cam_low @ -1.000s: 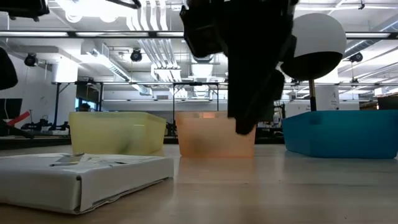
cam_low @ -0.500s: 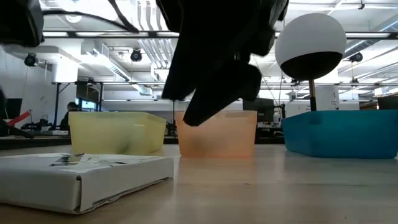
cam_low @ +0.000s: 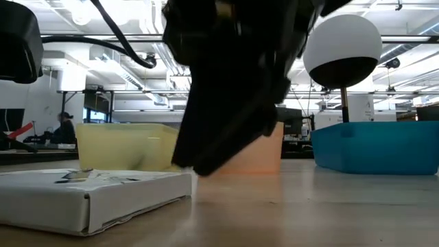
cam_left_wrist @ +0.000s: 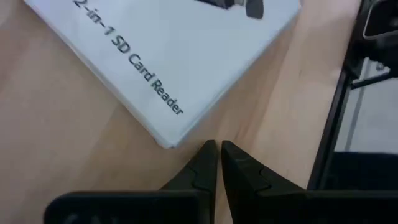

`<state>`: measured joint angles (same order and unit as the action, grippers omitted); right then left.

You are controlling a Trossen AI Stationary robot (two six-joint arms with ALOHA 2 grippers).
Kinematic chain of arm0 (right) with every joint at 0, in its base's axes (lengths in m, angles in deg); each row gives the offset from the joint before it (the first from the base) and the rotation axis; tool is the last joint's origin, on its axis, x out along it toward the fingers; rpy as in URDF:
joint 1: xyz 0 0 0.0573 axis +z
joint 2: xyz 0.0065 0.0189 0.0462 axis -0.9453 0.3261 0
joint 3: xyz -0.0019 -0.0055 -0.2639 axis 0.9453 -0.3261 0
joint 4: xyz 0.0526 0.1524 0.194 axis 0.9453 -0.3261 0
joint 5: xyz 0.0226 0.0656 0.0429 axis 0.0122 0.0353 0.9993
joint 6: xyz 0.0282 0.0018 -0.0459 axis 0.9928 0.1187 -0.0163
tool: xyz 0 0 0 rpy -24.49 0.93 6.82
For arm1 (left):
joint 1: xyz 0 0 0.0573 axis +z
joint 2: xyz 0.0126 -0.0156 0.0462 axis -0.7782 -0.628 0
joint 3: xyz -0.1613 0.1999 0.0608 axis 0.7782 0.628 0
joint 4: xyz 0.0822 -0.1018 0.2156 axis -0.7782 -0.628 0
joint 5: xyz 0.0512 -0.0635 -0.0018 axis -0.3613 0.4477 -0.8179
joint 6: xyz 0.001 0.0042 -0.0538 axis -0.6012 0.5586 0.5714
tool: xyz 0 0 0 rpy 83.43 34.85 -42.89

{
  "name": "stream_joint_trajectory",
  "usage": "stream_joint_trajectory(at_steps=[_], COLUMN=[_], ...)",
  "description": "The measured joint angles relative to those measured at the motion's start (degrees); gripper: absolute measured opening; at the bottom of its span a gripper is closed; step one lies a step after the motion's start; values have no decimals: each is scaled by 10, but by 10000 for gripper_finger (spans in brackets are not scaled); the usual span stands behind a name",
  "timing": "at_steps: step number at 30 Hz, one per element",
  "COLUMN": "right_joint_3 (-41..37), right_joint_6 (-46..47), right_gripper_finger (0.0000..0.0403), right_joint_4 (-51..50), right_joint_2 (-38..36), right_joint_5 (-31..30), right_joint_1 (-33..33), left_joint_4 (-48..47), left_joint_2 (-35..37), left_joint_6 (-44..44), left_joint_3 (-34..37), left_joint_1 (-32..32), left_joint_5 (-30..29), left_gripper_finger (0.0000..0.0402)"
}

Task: Pick and place items into bin
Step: Put the top white card reader box into the blue bin

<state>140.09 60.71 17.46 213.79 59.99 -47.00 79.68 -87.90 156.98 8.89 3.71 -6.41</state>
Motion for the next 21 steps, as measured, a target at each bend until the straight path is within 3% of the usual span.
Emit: stream_joint_trajectory(at_steps=[12,21], right_joint_3=[0,-1], right_joint_6=[9,19], right_gripper_finger=[130,72], right_joint_4=[31,34], right_joint_2=[3,13], right_joint_5=[0,-4], right_joint_1=[-1,-2], left_joint_4=[-7,-6], left_joint_2=[0,0], left_joint_6=[9,9], left_joint_3=[2,2], left_joint_1=[5,18], left_joint_5=[-113,-138], left_gripper_finger=[11,11])
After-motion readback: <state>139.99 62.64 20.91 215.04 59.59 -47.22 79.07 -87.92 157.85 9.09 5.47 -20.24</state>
